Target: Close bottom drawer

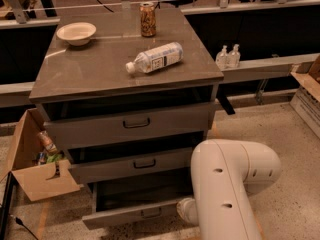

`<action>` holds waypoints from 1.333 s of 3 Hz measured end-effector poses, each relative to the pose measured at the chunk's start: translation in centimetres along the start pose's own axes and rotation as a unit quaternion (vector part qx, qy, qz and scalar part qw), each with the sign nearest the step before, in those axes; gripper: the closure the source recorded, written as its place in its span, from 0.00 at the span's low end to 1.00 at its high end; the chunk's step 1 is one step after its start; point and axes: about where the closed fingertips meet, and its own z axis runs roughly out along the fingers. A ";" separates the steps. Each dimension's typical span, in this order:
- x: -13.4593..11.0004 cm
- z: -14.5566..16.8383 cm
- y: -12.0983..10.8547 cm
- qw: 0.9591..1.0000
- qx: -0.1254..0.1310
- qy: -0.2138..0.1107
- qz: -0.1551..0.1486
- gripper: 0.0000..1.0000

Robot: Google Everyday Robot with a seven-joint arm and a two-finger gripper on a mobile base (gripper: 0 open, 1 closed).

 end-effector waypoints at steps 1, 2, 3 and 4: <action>0.7 0.8 -1.3 1.000 0.026 0.008 0.004 1.00; 1.3 1.6 -2.7 0.999 0.050 0.013 -0.002 1.00; 1.7 2.6 -4.8 0.997 0.074 0.013 -0.014 1.00; 1.9 3.5 -6.5 0.996 0.089 0.011 -0.025 1.00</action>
Offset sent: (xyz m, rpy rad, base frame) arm 0.0693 -0.0032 0.0002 0.0028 -0.1954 -0.0228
